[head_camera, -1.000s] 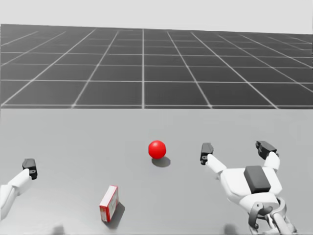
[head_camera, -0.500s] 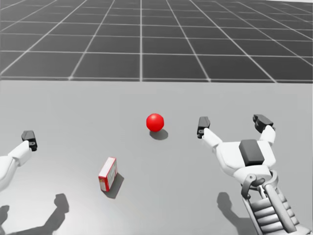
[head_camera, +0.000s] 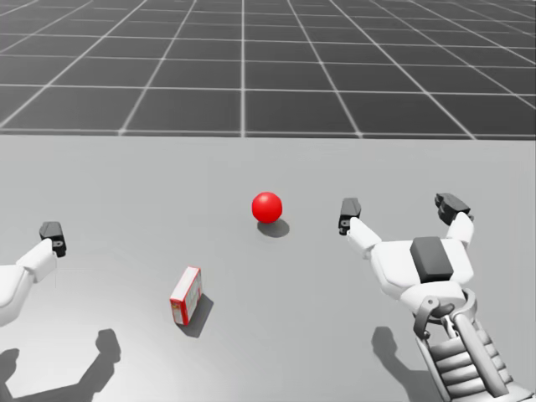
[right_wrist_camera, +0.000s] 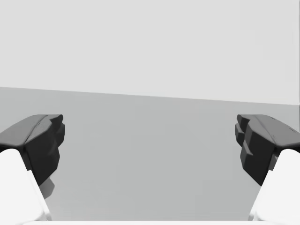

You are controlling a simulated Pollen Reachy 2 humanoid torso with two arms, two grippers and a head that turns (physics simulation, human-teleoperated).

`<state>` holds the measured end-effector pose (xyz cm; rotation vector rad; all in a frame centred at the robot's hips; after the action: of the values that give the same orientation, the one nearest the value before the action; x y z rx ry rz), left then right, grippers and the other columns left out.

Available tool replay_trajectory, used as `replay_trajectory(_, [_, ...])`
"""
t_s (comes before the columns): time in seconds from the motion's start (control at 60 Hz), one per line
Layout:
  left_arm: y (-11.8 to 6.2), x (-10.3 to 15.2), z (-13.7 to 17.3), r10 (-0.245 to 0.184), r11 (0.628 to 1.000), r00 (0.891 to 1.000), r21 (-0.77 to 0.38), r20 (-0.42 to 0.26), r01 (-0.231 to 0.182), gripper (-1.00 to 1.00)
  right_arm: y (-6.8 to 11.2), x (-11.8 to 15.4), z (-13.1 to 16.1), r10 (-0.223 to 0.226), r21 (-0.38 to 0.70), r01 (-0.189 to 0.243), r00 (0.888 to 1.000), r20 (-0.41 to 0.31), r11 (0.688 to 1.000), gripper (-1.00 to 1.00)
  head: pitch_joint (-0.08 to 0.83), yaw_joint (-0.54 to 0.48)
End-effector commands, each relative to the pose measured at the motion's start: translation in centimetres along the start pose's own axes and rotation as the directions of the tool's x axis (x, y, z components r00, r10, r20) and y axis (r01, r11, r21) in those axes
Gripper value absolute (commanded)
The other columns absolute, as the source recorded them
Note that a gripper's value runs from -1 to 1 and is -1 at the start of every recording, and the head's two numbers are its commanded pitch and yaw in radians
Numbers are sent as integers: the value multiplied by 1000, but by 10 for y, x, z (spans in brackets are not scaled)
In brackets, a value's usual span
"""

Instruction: Watch the red light. When it turns green, pick up the object.

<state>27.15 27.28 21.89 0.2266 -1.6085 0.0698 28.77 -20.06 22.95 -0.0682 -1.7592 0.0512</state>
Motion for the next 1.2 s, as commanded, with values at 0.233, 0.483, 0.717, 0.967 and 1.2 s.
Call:
replay_trajectory(0.233, [-2,-1,1,10,1000,1000,1,-3,-10,-1000,4,0,1,-25,-6,25,1000,-2,1000,-1000,455,-68])
replay_trajectory(0.483, [-2,0,1,9,1000,1000,2,-4,-9,-1000,4,0,1,-20,-8,20,1000,0,1000,-1000,454,-68])
replay_trajectory(0.717, [-3,0,1,9,1000,1000,0,-4,-9,-1000,4,-1,0,-18,-9,18,1000,1,1000,-1000,454,-68])
replay_trajectory(0.967, [-3,0,1,9,1000,1000,-1,-4,-9,-1000,4,-1,1,-17,-9,17,1000,3,1000,-1000,454,-69])
replay_trajectory(1.2, [-3,-1,1,9,1000,1000,0,-4,-9,-1000,4,-1,1,-8,-11,8,1000,7,1000,-1000,457,-70])
